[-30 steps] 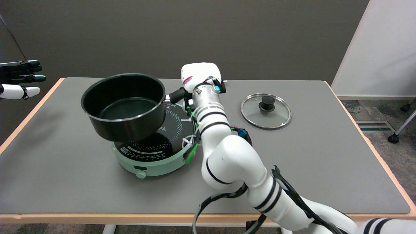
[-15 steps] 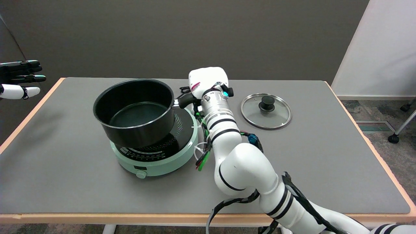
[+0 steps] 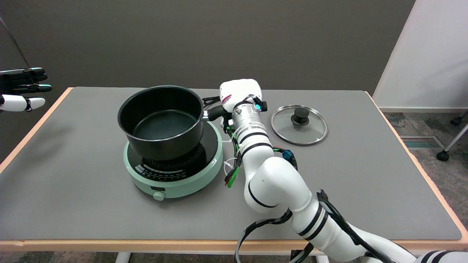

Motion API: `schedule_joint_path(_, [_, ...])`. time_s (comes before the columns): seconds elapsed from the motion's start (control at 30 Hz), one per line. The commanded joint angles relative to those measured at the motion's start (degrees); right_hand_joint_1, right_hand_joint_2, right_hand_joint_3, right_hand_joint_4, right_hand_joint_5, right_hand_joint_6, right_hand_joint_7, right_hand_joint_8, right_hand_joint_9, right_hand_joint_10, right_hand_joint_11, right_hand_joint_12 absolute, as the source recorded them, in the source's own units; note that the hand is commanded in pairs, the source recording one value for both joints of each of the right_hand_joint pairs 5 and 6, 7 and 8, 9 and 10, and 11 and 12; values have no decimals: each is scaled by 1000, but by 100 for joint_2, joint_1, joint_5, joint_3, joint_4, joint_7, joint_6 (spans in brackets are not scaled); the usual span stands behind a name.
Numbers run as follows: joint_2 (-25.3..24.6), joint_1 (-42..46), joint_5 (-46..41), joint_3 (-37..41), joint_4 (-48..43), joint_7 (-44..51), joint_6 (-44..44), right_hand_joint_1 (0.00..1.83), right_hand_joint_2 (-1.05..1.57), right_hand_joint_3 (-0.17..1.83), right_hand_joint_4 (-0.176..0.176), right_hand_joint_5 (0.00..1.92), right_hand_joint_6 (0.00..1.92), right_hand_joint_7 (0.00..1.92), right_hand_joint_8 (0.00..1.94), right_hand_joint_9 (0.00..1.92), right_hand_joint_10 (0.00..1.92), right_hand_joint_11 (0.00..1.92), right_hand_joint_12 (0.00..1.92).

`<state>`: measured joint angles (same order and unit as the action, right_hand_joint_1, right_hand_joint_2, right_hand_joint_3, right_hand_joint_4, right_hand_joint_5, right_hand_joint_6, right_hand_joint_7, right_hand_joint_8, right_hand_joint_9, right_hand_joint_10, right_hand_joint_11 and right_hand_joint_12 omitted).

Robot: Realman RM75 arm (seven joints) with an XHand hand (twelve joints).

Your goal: Place the soup pot onto the induction stove.

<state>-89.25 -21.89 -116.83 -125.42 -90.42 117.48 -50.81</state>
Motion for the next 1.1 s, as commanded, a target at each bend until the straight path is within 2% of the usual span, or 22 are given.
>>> schedule_joint_path(0.03, [-67, -90, 22, 108, 510, -361, 145, 896, 1565, 714, -65, 1914, 1914, 1914, 1914, 1914, 1914, 1914, 1914])
schedule_joint_path(1.1, [-80, 30, 14, 86, 636, -520, 113, 888, 1560, 689, -67, 1892, 1892, 1892, 1892, 1892, 1892, 1892, 1892])
